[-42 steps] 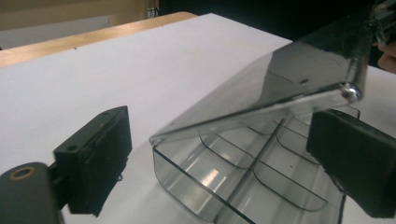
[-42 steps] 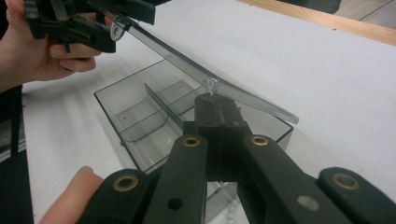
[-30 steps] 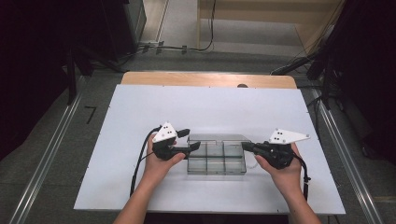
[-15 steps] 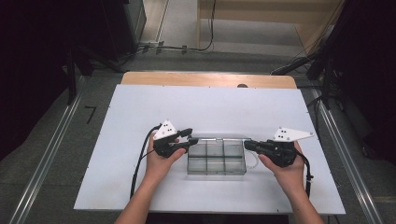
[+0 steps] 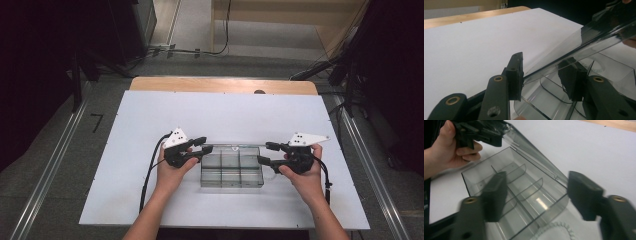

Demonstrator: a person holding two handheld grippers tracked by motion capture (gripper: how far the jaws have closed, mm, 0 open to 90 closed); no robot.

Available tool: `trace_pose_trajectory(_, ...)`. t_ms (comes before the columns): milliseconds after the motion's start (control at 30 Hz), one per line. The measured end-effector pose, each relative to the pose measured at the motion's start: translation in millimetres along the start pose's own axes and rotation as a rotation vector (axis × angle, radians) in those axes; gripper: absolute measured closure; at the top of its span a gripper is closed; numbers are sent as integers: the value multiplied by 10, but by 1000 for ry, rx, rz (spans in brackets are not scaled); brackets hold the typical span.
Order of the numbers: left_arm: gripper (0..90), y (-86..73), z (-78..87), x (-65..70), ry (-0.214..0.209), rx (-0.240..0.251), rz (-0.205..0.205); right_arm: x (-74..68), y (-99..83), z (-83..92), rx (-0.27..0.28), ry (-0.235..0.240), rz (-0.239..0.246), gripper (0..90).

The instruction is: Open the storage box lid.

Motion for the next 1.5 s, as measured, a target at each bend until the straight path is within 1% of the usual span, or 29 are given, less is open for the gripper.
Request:
trace_pose_trajectory(33,558,1,-2,1,0,3,6,0,0,0,0,0,0,239)
trace_pose_trajectory(67,560,2,-1,-2,-1,1,5,-1,42,-53,3,-19,4,97)
trace_pose_trajectory(100,561,3,-4,-5,-4,5,7,-7,61,-77,-1,-32,3,45)
trace_pose_trajectory(133,563,3,-4,-5,-4,5,7,-7,61,-77,-1,-32,3,45)
trace_pose_trajectory(167,565,4,-6,-9,-7,9,10,-7,95,-125,-2,-90,4,0)
trace_pose_trajectory(200,566,4,-6,-9,-7,9,10,-7,95,-125,-2,-90,4,0)
trace_pose_trajectory(233,566,4,-8,-15,-7,11,12,-5,108,-145,-3,-125,-5,0)
trace_pose_trajectory(267,569,4,-11,-21,-9,15,17,29,141,-215,-12,-119,-21,0)
trace_pose_trajectory(300,569,4,-11,-21,-9,15,17,41,146,-237,-10,-109,-22,0)
trace_pose_trajectory(333,570,4,-15,-25,-14,19,27,52,149,-264,-6,-121,-29,0)
trace_pose_trajectory(400,571,2,-15,-29,-17,22,29,71,143,-300,2,-129,-37,98)
trace_pose_trajectory(467,571,1,-14,-35,-21,21,31,85,134,-306,17,-136,-45,243)
trace_pose_trajectory(500,571,0,-13,-39,-22,22,34,92,132,-303,25,-147,-46,311)
trace_pose_trajectory(533,574,0,-13,-39,-22,22,34,93,128,-301,35,-155,-45,363)
trace_pose_trajectory(567,580,-1,-13,-43,-20,24,33,92,118,-298,43,-154,-39,403)
trace_pose_trajectory(600,580,-1,-13,-44,-20,25,38,92,118,-298,43,-154,-39,403)
trace_pose_trajectory(633,589,0,-13,-46,-13,28,42,80,93,-296,59,-169,-27,462)
trace_pose_trajectory(667,593,0,-13,-46,-13,28,42,80,93,-296,59,-169,-27,462)
trace_pose_trajectory(700,596,0,-12,-50,-13,29,44,82,73,-289,69,-164,-17,540)
trace_pose_trajectory(767,601,0,-15,-56,-14,33,46,82,59,-281,77,-160,-6,601)
trace_pose_trajectory(833,605,0,-19,-58,-14,38,49,81,56,-278,80,-157,7,619)
trace_pose_trajectory(933,608,0,-22,-58,-13,41,47,71,50,-277,84,-161,9,628)
trace_pose_trajectory(967,610,1,-23,-53,-6,42,40,70,48,-279,86,-163,8,630)
trace_pose_trajectory(1033,613,2,-20,-49,-5,44,40,66,48,-276,90,-171,16,636)
trace_pose_trajectory(1267,677,11,12,-54,-12,54,56,46,59,-230,110,-148,-9,701)
trace_pose_trajectory(1367,684,12,17,-50,-12,51,57,42,58,-225,107,-150,-9,708)
trace_pose_trajectory(1433,688,11,19,-48,-15,48,61,38,53,-227,103,-146,-17,713)
trace_pose_trajectory(1500,701,7,33,-53,-23,44,68,39,50,-227,104,-144,-19,724)
Point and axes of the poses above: each handheld gripper's, and its own axes: z roughly backward along the jaws, y roughly out of its top, x roughly to its right, the point moved 1 cm from there along -z, roughly forward along the jaws, and after that the axes turned 11 degrees about -x, right-handed, at the moved point
